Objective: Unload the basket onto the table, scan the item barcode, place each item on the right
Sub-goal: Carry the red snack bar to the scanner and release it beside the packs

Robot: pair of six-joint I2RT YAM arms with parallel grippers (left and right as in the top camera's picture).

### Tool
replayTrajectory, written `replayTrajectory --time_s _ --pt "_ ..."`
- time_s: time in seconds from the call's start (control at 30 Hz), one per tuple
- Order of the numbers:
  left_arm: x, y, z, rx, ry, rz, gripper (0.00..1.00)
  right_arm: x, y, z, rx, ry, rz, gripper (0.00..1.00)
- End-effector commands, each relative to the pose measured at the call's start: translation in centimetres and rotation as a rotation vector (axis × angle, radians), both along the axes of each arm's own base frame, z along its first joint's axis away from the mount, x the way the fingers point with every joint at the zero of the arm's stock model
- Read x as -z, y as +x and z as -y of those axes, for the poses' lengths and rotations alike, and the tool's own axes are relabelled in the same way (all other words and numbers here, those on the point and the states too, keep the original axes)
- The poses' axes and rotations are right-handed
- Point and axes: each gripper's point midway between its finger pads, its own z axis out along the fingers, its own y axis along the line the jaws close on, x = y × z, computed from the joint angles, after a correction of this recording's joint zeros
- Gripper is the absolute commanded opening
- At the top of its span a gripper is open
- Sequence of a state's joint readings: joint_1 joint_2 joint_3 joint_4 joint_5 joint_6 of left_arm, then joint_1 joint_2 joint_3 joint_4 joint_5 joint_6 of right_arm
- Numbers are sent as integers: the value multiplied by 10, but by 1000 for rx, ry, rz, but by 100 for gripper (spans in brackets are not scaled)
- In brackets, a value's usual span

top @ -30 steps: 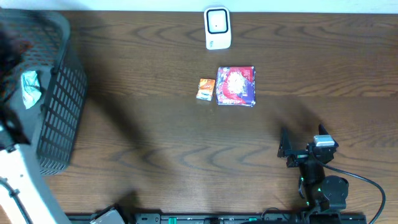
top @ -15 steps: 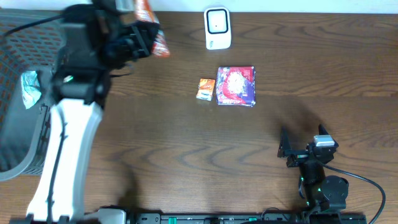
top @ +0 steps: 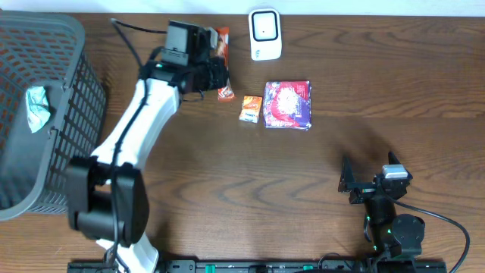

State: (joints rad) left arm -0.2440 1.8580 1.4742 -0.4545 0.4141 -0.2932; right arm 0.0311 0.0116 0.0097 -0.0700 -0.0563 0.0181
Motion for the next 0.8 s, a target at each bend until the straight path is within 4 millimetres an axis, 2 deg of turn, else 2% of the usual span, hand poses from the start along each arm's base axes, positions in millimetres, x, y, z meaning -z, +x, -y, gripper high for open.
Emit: replayTrajectory --time_s 0.0,0.17,0.37,0.43,0.47,0.6,0.63,0.77 --pt "25 3 -1 7 79 -21 7 1 0 1 3 14 0 99" --pt "64 -5 16 48 102 -99 8 1 0 1 3 14 0 99" --pt "93 -16 30 83 123 -158 8 1 0 1 3 14 0 99" --pt "97 -18 31 87 126 -167 38 1 0 1 3 14 0 99" --pt "98 -18 31 87 127 -169 42 1 0 1 3 14 0 99" --pt "98 -19 30 85 130 -171 44 1 0 1 3 14 0 99" --pt "98 -19 30 86 130 -172 50 1 0 1 3 15 0 99" --pt "88 -17 31 87 120 -152 50 1 0 1 3 14 0 99"
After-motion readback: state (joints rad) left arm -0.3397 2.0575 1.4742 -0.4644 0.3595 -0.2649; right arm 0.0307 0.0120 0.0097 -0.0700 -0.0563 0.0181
